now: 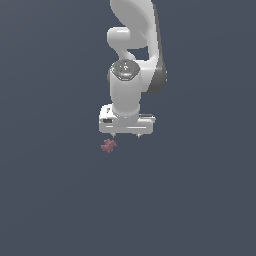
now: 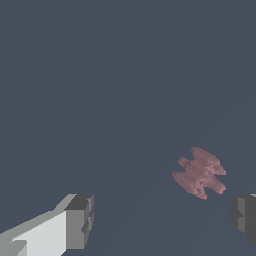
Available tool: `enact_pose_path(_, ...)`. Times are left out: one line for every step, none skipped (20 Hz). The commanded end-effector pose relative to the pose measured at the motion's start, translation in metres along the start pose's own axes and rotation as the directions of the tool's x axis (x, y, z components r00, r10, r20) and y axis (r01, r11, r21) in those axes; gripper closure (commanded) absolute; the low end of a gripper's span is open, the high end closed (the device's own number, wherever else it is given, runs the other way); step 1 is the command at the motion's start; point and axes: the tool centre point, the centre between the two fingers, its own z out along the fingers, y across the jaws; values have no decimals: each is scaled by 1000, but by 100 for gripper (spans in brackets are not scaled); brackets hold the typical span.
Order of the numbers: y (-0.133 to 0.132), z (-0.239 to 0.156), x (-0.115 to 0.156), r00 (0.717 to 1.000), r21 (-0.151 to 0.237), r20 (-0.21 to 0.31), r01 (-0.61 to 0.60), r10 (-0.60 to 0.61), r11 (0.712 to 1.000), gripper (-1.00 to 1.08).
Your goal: Pick up the object and move it to a goal position.
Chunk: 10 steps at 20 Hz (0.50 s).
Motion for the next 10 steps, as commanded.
enact_pose_path(5,4,-1,999,2,0,-32,32,999,-92)
enact_pose_path(7,6,-1,999,2,0,-50,50,999,-92)
enact_pose_path(9,8,-1,998,3,0,-69,69,998,-92)
enact_pose_path(12,11,-2,996,5,-1,-90,90,996,-92)
enact_pose_path(15,14,-3,994,6,-1,-113,113,994,-92)
enact_pose_path(18,17,-3,990,7,-1,-138,138,990,-92)
enact_pose_path(22,20,-4,986,8,-1,-165,165,986,-92)
enact_pose_path(26,23,-5,981,9,-1,-193,193,981,-92)
enact_pose_path(30,27,-6,975,10,-1,-224,224,975,-92)
enact_pose_path(35,31,-7,967,11,-1,-256,256,967,-92)
